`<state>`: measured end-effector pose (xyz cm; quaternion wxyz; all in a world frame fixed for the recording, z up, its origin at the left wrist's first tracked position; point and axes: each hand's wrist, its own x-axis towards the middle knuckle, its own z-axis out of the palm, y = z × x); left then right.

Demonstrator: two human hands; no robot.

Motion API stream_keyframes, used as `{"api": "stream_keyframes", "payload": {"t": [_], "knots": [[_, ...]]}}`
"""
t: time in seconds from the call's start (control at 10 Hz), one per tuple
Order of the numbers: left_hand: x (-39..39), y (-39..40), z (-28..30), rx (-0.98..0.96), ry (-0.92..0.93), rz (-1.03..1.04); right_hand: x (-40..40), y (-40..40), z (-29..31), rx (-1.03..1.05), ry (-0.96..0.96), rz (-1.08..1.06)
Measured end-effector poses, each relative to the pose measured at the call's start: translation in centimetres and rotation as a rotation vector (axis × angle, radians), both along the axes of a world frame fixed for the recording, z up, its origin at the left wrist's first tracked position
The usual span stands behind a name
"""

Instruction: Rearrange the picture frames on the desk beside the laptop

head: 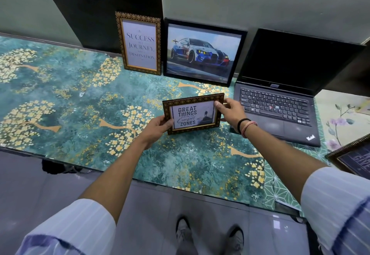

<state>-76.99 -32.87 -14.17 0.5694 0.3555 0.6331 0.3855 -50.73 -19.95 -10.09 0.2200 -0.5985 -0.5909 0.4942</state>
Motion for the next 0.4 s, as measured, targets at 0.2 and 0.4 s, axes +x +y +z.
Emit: {"api": "stream_keyframes", "payload": {"t": [0.2,0.4], "knots": [[0.8,-1.5,0.2,-0.031,0.062,0.097,0.8,-1.4,-0.3,-0.007,-0.062,-0.09],[3.9,-4.2,0.8,-0.029,0.143,0.382,3.5,-5.7,1.0,0.051,-0.083,-0.146]]}}
